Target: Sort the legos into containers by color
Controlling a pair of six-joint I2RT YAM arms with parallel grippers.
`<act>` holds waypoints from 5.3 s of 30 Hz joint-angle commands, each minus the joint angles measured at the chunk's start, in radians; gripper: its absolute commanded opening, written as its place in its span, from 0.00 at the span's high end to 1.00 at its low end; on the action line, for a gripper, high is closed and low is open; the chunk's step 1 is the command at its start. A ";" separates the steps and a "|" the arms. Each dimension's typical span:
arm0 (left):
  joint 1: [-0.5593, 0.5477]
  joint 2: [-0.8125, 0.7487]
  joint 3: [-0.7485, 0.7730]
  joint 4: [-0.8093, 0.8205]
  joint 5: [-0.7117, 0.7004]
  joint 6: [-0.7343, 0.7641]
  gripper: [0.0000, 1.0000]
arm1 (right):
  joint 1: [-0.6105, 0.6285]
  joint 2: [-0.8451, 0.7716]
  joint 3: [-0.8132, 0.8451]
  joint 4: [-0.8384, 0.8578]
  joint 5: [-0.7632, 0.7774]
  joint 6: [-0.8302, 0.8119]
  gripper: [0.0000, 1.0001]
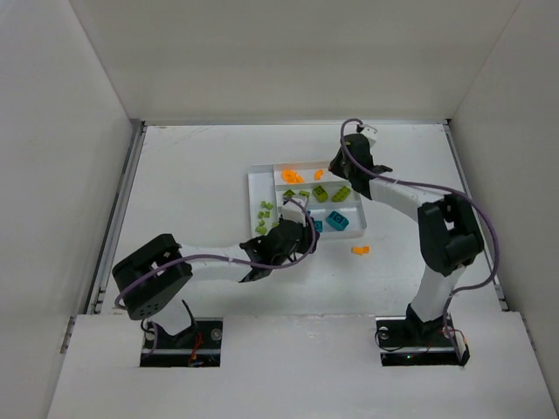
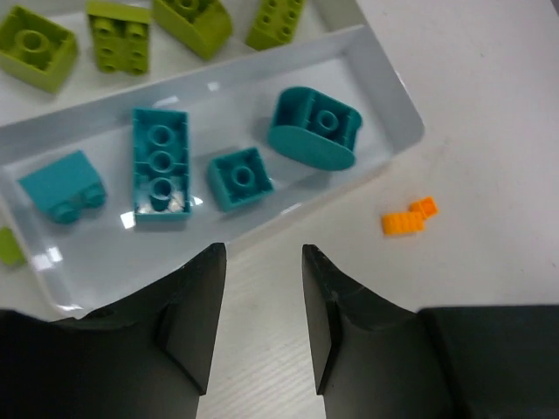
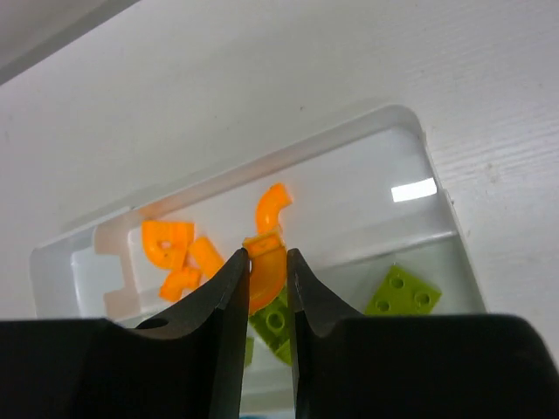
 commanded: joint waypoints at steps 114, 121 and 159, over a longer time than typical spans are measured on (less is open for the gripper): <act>0.327 0.342 0.507 -0.028 0.001 -0.070 0.81 | 0.158 -0.568 -0.666 -0.313 0.159 0.144 0.78; 0.293 0.306 0.464 -0.016 0.026 -0.058 0.81 | 0.158 -0.601 -0.672 -0.313 0.168 0.147 0.80; 0.276 -0.082 -0.054 0.010 0.004 -0.075 0.67 | -0.078 0.154 0.244 -0.098 -0.086 -0.088 0.76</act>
